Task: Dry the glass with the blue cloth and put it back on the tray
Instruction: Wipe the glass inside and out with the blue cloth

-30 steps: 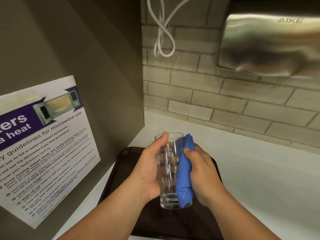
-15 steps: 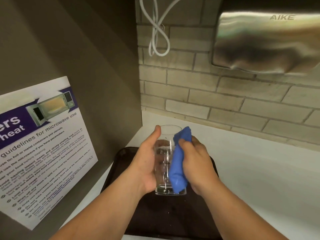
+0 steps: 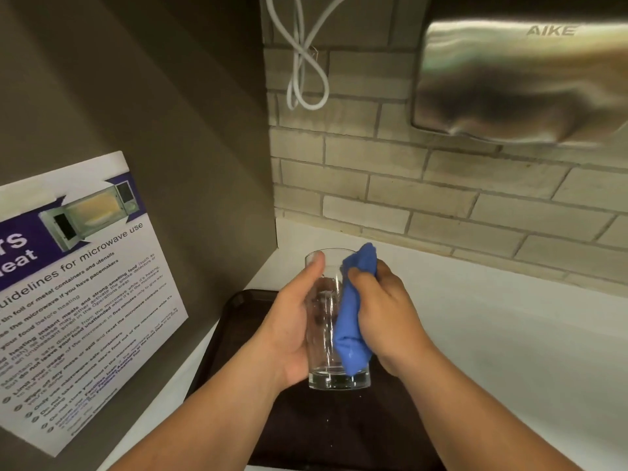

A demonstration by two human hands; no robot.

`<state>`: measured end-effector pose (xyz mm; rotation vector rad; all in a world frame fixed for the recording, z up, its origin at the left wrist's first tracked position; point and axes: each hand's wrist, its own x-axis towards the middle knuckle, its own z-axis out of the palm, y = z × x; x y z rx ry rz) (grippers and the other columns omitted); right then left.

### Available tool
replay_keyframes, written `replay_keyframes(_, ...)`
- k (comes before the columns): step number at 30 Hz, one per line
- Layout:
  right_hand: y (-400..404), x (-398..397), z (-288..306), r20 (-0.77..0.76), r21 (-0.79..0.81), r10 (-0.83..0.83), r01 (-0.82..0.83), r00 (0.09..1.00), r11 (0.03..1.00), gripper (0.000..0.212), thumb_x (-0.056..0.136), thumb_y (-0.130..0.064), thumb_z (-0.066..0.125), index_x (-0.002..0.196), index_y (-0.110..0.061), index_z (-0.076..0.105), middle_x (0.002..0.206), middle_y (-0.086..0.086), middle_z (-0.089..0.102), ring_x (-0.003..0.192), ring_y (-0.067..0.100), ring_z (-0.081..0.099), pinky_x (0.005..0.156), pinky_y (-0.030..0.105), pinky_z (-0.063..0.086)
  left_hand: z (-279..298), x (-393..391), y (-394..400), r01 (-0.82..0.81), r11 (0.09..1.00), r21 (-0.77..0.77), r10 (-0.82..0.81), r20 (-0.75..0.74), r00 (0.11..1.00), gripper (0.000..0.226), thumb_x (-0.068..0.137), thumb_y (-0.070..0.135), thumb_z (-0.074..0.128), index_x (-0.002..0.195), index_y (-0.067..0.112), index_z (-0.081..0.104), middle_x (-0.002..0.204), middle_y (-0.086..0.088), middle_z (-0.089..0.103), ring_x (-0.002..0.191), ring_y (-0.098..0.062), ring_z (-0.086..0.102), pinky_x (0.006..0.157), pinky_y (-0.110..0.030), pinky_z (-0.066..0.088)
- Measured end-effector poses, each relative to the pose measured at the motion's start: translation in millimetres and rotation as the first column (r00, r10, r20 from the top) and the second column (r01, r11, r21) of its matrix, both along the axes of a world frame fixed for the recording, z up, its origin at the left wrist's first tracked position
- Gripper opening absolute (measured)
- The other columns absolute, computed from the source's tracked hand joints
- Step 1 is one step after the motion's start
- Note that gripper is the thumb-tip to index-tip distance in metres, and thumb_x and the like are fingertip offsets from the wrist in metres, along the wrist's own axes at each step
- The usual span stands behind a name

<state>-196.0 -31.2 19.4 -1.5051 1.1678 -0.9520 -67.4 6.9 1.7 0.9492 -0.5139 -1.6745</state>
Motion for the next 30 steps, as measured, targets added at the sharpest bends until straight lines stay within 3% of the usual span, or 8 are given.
replay_keyframes(3,3,4,-2,0.042,-0.001,0.024,-0.024,0.999,1.0,0.022,0.084,-0.047,0.049,0.093,-0.032,0.063,0.095,0.001,0.075,0.086,0.015,0.072,0.082,0.036,0.057,0,-2,0,0.021,1.0,-0.003,-0.021,-0.014,1.0,0.066,0.076,0.059,0.081,0.119,0.009,0.081,0.109,-0.016,0.082,0.102,-0.032,0.078,0.095,-0.046,0.061)
replay_keyframes(7,-1,2,-8,0.218,0.214,-0.05,0.002,0.975,0.977,0.024,0.095,-0.036,0.053,0.1,-0.022,0.072,0.097,0.013,0.078,0.094,0.029,0.075,0.093,0.052,0.059,1,1,1,-0.054,0.998,0.04,0.053,0.016,0.998,0.083,0.069,0.065,0.084,0.125,0.005,0.077,0.119,-0.022,0.078,0.11,-0.039,0.075,0.103,-0.053,0.056)
replay_keyframes(10,11,0,-24,0.238,0.351,-0.048,-0.04,0.97,0.936,0.028,0.101,-0.029,0.052,0.105,-0.013,0.074,0.093,0.012,0.081,0.087,0.025,0.078,0.08,0.043,0.062,2,6,-4,-0.144,0.984,0.105,0.14,0.045,0.989,0.082,0.073,0.07,0.078,0.116,0.0,0.078,0.103,-0.023,0.08,0.088,-0.039,0.079,0.079,-0.048,0.066)
replay_keyframes(15,25,3,-26,0.046,0.082,0.198,-0.201,0.979,0.976,0.018,0.082,-0.031,0.047,0.097,-0.034,0.057,0.104,-0.005,0.069,0.094,0.003,0.069,0.073,0.016,0.053,0,9,-4,-0.159,0.976,0.145,0.144,0.109,0.984,0.074,0.081,0.073,0.072,0.11,0.005,0.077,0.077,-0.014,0.081,0.064,-0.029,0.079,0.059,-0.035,0.062)
replay_keyframes(18,21,0,-10,-0.002,0.0,0.339,-0.339,0.941,0.941,0.029,0.076,-0.027,0.051,0.102,-0.042,0.051,0.114,0.005,0.064,0.101,0.014,0.065,0.081,0.025,0.058,4,15,-4,-0.184,0.977,0.107,0.171,0.119,0.978,0.069,0.083,0.073,0.07,0.108,0.008,0.072,0.071,-0.01,0.079,0.06,-0.025,0.077,0.053,-0.034,0.061)
replay_keyframes(21,23,-5,-8,-0.045,-0.045,0.406,-0.408,0.913,0.912,0.042,0.081,-0.04,0.06,0.115,-0.056,0.042,0.109,-0.016,0.067,0.101,0.003,0.069,0.081,0.021,0.059,6,19,-2,-0.182,0.98,0.08,0.172,0.118,0.978,0.073,0.084,0.073,0.069,0.115,0.007,0.069,0.075,-0.011,0.077,0.064,-0.027,0.076,0.058,-0.037,0.062)
replay_keyframes(26,6,5,-9,0.146,-0.015,0.122,-0.121,0.982,0.993,0.026,0.084,-0.05,0.06,0.105,-0.036,0.065,0.106,0.001,0.077,0.099,0.017,0.075,0.094,0.043,0.06,4,15,4,-0.183,0.983,0.03,0.18,0.088,0.98,0.076,0.077,0.071,0.076,0.12,0.008,0.069,0.097,-0.018,0.08,0.087,-0.036,0.079,0.075,-0.049,0.065)
replay_keyframes(30,12,10,-16,0.281,0.206,0.079,-0.141,0.956,0.968,0.028,0.091,-0.043,0.063,0.112,-0.025,0.071,0.112,0.016,0.077,0.104,0.034,0.075,0.101,0.059,0.056,5,17,-2,-0.241,0.967,0.082,0.238,0.045,0.97,0.076,0.08,0.071,0.073,0.118,0.005,0.072,0.104,-0.022,0.081,0.092,-0.04,0.08,0.077,-0.053,0.067)
